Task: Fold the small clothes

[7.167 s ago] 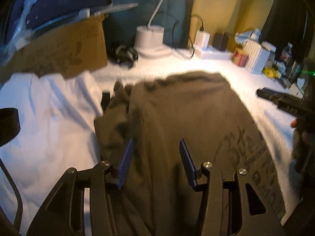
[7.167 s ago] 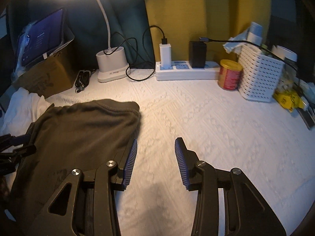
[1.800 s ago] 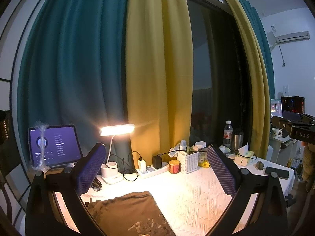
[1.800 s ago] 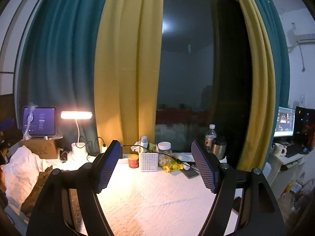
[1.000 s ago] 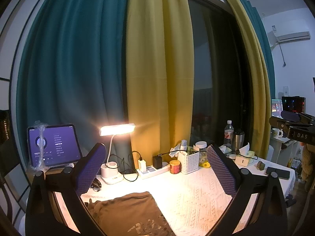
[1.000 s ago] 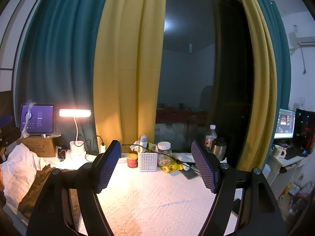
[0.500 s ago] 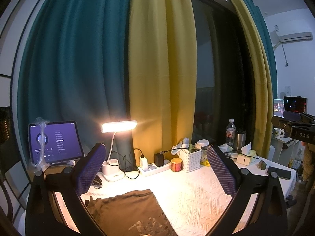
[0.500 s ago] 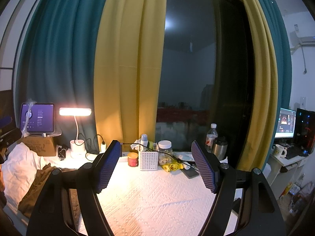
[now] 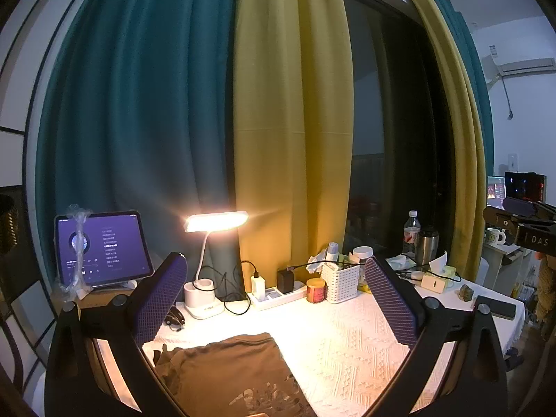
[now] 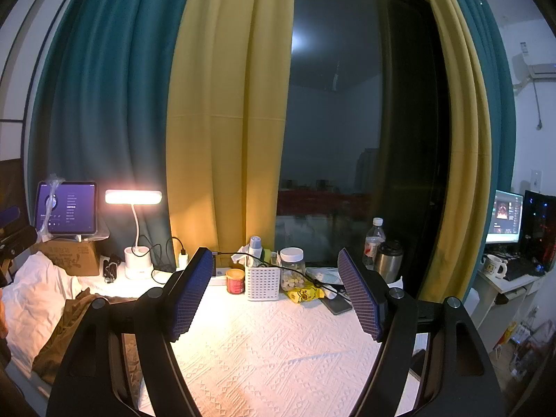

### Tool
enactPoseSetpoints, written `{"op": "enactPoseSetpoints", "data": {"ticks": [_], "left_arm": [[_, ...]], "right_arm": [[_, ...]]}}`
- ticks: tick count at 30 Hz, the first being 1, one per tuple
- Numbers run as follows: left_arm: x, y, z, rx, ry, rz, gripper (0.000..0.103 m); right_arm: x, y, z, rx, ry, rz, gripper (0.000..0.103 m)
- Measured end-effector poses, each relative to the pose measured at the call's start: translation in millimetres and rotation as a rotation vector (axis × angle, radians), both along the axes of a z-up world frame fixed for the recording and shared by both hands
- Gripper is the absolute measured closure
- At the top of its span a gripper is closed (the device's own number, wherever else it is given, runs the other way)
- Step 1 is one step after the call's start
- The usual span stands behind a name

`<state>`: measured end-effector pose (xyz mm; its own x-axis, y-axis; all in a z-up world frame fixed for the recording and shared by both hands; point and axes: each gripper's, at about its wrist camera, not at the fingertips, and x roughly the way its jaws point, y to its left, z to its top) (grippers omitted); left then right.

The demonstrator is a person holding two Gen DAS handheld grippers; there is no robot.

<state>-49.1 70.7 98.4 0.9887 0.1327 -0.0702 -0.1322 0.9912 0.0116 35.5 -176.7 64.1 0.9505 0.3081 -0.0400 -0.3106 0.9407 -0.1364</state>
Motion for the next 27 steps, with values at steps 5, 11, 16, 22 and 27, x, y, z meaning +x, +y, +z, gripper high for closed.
{"op": "enactPoseSetpoints", "data": {"ticks": [5,11,16,22,27], "left_arm": [[0.4,1.2,-0.2,0.000,0.003,0.000,0.002],[-0.6,1.7,0.6,-0.004,0.003,0.004,0.002],[-2.0,2.3,0.7,-0.004,0.003,0.006,0.002],[-2.1,2.6,0.7,-0.004,0.003,0.005,0.002],[-2.4,3.2,1.2,-0.003,0.000,0.007,0.002]], "right_arm": [[-0.1,0.4,0.0,-0.001,0.000,0.001,0.026],[-1.5,0.9,-0.9,-0.002,0.001,0.001,0.026],[-1.6,0.7,-0.4,-0.002,-0.001,0.003,0.026],[-0.3,1.2,0.1,-0.002,0.001,0.003,0.026],[-0.9,2.2,-0.4,-0.004,0.001,0.004,0.026]]}}
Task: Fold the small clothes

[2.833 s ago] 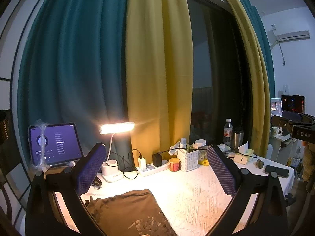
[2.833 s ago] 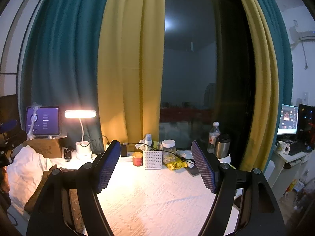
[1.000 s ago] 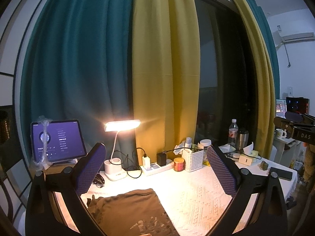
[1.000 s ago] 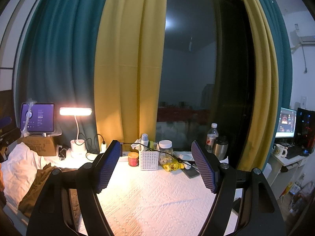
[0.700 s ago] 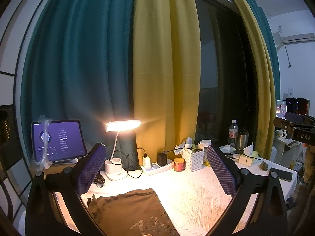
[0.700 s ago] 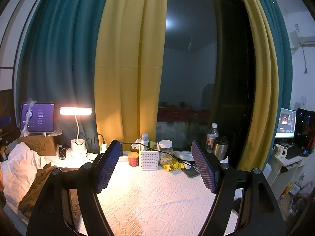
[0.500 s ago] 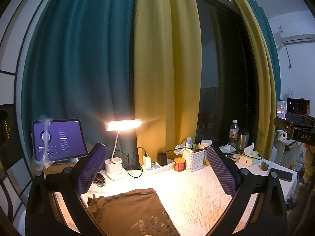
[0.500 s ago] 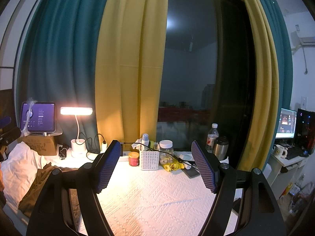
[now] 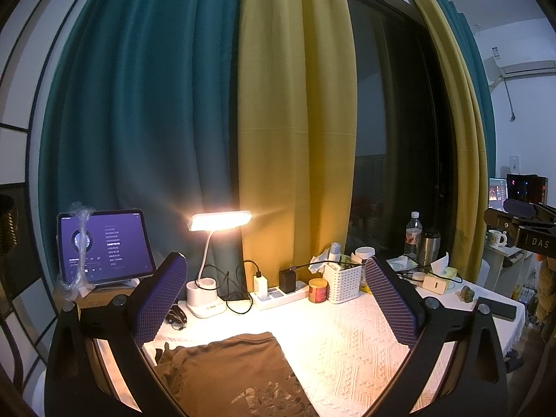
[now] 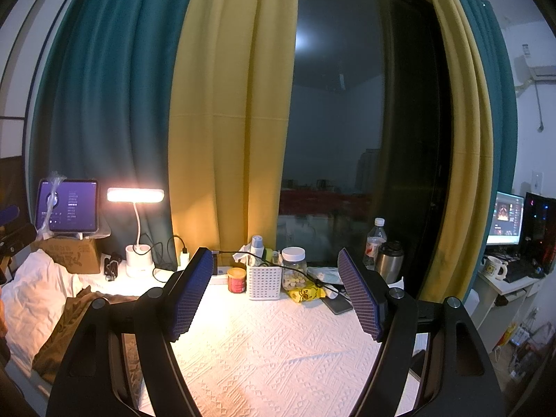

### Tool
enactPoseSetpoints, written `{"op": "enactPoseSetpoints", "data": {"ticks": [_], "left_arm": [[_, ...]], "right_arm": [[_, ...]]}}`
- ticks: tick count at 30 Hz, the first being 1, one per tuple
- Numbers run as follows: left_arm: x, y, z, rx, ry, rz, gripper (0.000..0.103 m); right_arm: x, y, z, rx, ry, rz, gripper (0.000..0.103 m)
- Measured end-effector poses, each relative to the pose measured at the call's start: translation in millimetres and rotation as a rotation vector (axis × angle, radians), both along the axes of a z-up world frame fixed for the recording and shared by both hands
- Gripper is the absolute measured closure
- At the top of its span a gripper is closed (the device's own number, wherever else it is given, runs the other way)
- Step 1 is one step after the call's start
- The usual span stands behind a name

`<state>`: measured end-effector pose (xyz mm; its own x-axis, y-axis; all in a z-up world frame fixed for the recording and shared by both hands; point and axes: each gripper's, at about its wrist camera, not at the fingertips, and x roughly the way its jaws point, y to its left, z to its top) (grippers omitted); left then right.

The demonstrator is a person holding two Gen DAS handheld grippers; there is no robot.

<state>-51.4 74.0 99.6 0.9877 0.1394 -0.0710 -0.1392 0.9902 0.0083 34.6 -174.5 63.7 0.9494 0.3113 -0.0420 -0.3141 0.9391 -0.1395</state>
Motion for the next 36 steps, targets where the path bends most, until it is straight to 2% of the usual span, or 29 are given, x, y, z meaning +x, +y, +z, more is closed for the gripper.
{"op": "enactPoseSetpoints", "data": {"ticks": [11,18,31,34,36], "left_arm": [[0.0,-0.2,-2.2,-0.011,0.019,-0.001,0.002],[5.5,3.9,-2.5,-0.045,0.057,0.012,0.002],[5.8,2.1,-2.6,-0.032,0.052,-0.013,0.002],[6.1,5.2,-2.7,-0.053,0.048,-0.033,0.002],[8.8,13.6,-5.6,-0.099,0.064,-0.068,0.002]], "right_arm": [[-0.1,0.8,-0.3,-0.001,0.001,0.001,0.026],[-1.0,0.7,-0.2,-0.002,0.001,0.001,0.026],[2.1,2.1,0.5,-0.003,0.001,0.005,0.026],[1.6,2.6,-0.8,-0.004,0.006,0.007,0.026],[4.5,4.5,-6.2,-0.011,0.020,0.015,0.026]]}}
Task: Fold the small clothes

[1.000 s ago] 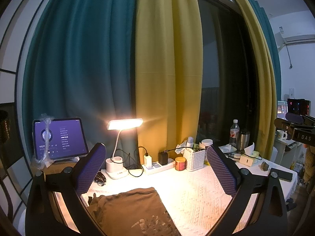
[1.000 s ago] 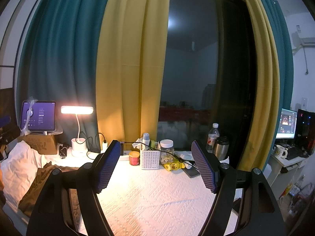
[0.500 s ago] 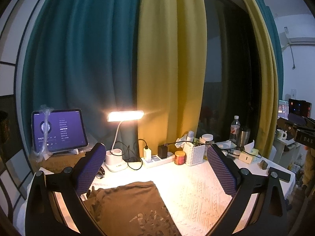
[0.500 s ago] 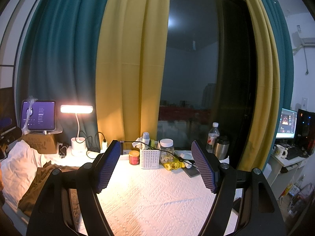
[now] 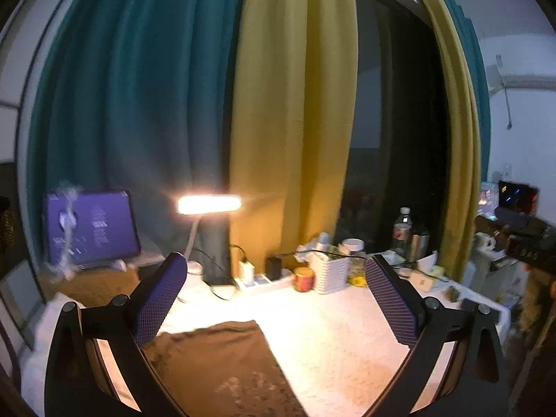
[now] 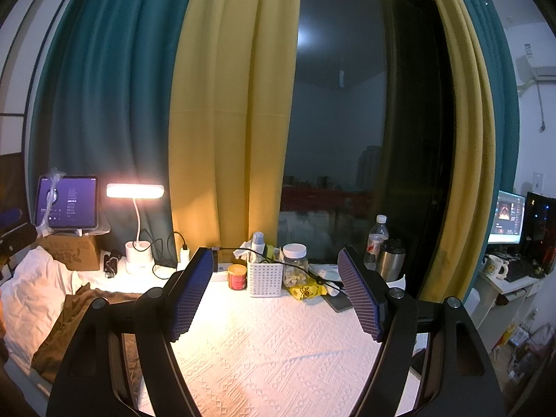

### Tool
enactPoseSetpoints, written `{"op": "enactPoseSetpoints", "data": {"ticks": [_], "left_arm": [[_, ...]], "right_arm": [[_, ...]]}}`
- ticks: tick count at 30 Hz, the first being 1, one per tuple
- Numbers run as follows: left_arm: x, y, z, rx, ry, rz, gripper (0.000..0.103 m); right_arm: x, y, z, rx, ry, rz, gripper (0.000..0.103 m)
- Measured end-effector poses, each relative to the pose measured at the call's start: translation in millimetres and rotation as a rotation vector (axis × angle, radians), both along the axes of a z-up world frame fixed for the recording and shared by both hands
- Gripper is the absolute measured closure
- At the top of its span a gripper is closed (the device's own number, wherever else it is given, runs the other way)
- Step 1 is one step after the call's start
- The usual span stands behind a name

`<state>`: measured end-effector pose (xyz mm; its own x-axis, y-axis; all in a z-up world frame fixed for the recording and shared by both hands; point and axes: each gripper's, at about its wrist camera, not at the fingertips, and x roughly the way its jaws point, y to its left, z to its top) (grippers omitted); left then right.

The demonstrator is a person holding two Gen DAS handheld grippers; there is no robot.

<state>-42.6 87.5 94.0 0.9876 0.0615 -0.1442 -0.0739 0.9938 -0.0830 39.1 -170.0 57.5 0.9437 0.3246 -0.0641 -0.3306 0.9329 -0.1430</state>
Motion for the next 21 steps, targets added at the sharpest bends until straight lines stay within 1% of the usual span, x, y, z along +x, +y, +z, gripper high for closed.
{"op": "enactPoseSetpoints", "data": {"ticks": [1,2,4,5,6,7,9,10,12,13,16,17,19,21], "left_arm": [[4.8,10.4,-6.2,-0.046,0.029,-0.018,0.002],[9.5,19.2,-13.7,-0.074,0.061,-0.015,0.002],[24.2,44.4,-41.4,-0.126,0.167,0.033,0.002],[31.5,57.1,-55.9,-0.147,0.219,0.064,0.002],[42.3,75.5,-78.0,-0.181,0.297,0.109,0.002],[49.3,87.9,-93.1,-0.201,0.347,0.140,0.002],[64.5,120.1,-134.5,-0.257,0.463,0.238,0.002],[67.2,127.6,-144.4,-0.271,0.484,0.264,0.002],[74.2,144.3,-168.6,-0.300,0.530,0.323,0.002],[77.9,148.3,-175.3,-0.305,0.548,0.338,0.002],[89.0,153.3,-190.3,-0.297,0.590,0.346,0.002],[93.7,154.0,-196.9,-0.293,0.611,0.346,0.002],[102.1,158.4,-208.6,-0.309,0.651,0.338,0.002],[106.0,160.5,-216.2,-0.310,0.676,0.343,0.002]], "right_arm": [[3.6,2.6,-5.9,-0.013,0.025,0.015,0.026],[9.6,5.3,-13.1,-0.024,0.053,0.028,0.026],[26.0,13.8,-36.7,-0.060,0.147,0.055,0.026],[35.4,19.6,-54.4,-0.082,0.210,0.078,0.026],[44.2,25.5,-71.8,-0.103,0.269,0.104,0.026],[53.9,32.4,-94.0,-0.130,0.344,0.133,0.026],[70.1,44.2,-135.1,-0.174,0.471,0.176,0.026],[77.1,49.0,-152.9,-0.191,0.522,0.191,0.026],[89.4,55.3,-174.9,-0.212,0.591,0.202,0.026],[94.7,56.7,-185.1,-0.219,0.623,0.206,0.026],[109.8,57.2,-204.5,-0.227,0.685,0.209,0.026],[114.8,58.9,-206.8,-0.229,0.695,0.207,0.026],[122.6,59.2,-213.3,-0.233,0.716,0.204,0.026],[131.1,58.7,-215.0,-0.239,0.731,0.201,0.026]]}}
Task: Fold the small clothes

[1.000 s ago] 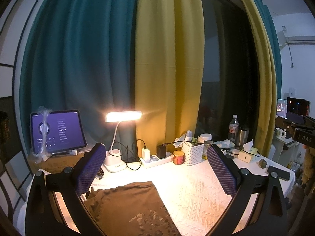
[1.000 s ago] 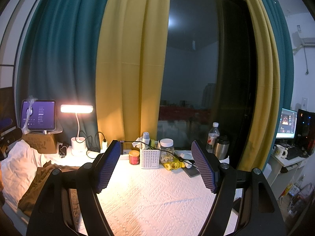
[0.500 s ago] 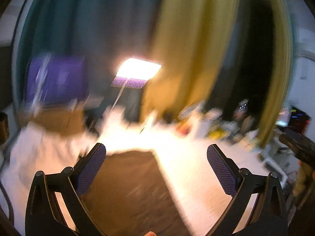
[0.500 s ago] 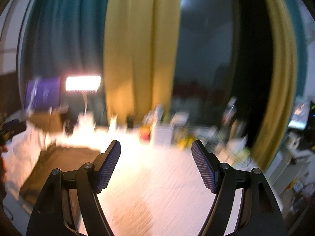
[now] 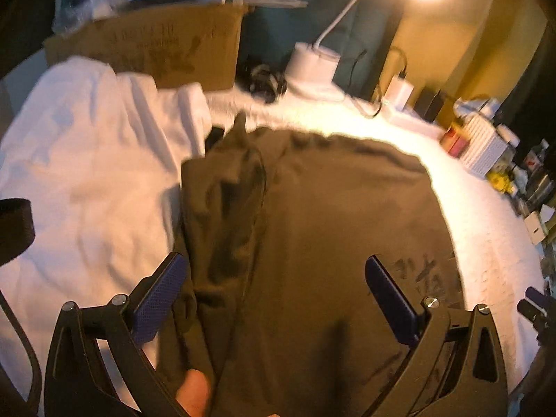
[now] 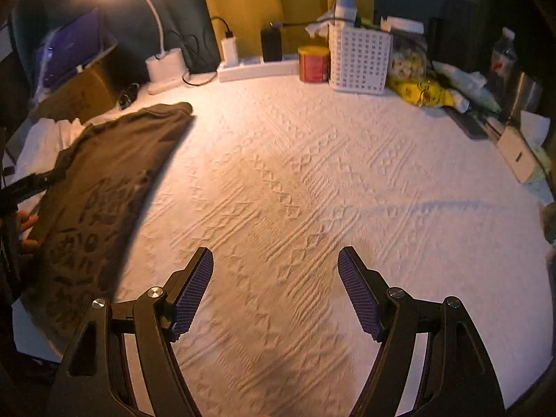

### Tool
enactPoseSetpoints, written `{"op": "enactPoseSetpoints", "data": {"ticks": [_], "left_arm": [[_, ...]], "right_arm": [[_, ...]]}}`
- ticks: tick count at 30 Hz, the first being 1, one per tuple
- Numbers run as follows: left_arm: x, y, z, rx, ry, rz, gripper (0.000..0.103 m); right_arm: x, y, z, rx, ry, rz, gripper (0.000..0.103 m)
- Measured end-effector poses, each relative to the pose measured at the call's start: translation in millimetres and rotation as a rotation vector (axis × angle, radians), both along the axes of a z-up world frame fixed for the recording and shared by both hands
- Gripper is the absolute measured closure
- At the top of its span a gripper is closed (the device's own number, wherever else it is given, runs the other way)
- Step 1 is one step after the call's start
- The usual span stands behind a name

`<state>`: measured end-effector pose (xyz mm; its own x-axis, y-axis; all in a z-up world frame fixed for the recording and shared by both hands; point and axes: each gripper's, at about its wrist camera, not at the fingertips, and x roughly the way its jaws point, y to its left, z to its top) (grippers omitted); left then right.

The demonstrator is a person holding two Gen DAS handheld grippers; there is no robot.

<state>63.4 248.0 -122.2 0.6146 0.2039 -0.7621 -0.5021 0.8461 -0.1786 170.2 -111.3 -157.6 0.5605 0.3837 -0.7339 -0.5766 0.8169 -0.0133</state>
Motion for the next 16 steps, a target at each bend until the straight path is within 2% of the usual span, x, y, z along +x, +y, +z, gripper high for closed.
{"op": "enactPoseSetpoints", "data": {"ticks": [7,11,16], "left_arm": [[7.4,-9.5,0.2,0.049,0.047,0.014,0.002],[12.1,-8.9,-1.7,0.040,0.083,0.034,0.002],[15.7,-12.9,-0.9,0.040,0.096,-0.007,0.002]], "right_arm": [[16.8,5.7,-11.6,-0.028,0.035,0.009,0.026],[18.5,6.5,-13.2,-0.034,0.045,0.014,0.026],[19.3,4.2,-10.1,-0.030,0.047,0.006,0.026]]}}
